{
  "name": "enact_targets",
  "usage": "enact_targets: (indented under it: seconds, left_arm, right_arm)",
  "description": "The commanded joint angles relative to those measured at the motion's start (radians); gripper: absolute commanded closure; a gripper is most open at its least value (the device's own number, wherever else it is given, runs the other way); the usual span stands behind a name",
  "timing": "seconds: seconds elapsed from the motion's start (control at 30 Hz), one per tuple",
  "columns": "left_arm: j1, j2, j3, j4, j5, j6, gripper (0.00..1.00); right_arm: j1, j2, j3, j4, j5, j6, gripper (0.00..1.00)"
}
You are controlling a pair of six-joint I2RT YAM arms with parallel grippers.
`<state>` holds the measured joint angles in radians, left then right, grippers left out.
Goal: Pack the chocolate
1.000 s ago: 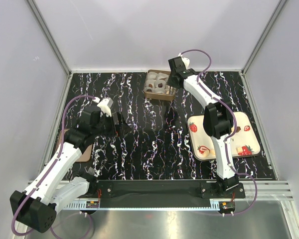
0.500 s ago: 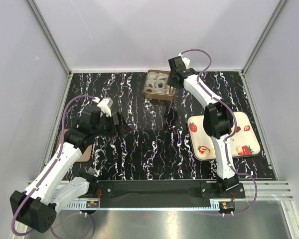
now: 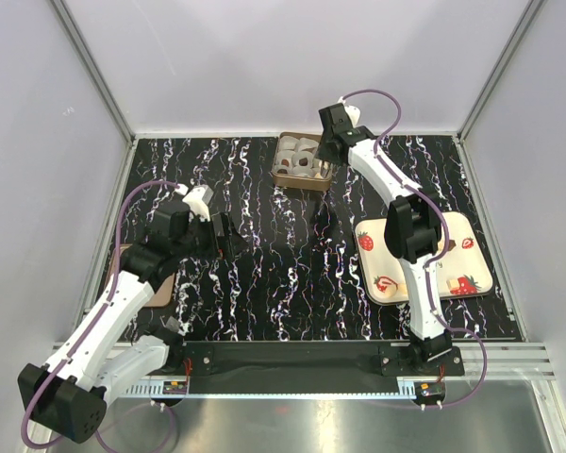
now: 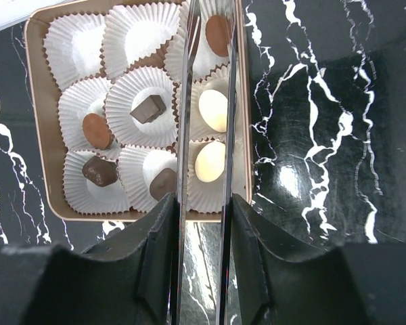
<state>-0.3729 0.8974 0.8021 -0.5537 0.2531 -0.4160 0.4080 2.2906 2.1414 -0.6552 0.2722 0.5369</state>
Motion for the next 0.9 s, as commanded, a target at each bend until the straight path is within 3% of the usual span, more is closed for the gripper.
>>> enact_targets:
  seconds: [0.0,0.17,0.3,0.43,0.53,0.7,0.87]
  left_arm:
    - [-0.003,-0.018,0.002,0.021,-0.015,0.011,0.01]
    - [-0.003,-0.022,0.003,0.024,-0.008,0.011,0.01]
    - [-0.003,-0.035,0.000,0.021,-0.014,0.011,0.01]
    - [-0.003,-0.049,-0.007,0.024,-0.009,0.009,0.01]
    - [-0.003,-0.043,-0.004,0.028,-0.003,0.009,0.01]
    - [-0.003,-0.040,-0.003,0.031,0.003,0.009,0.01]
    - [-0.003,-0.040,-0.004,0.035,0.008,0.006,0.01]
  right_arm:
    - [0.012,-0.042,0.089,-0.047,0.025,-0.054,0.58]
    - [0.012,-0.247,-0.040,-0.113,-0.007,-0.110,0.58]
    - [0.011,-0.459,-0.302,-0.155,-0.027,-0.120,0.57]
    - [0.011,-0.750,-0.674,-0.158,-0.005,-0.103,0.57]
    - [0.003,-0.899,-0.823,-0.191,0.057,-0.066,0.55]
    - [-0.096,-1.071,-0.983,-0.262,0.047,0.034,0.53]
    - [-0.247,-1.120,-1.098,-0.264,-0.025,0.032,0.51]
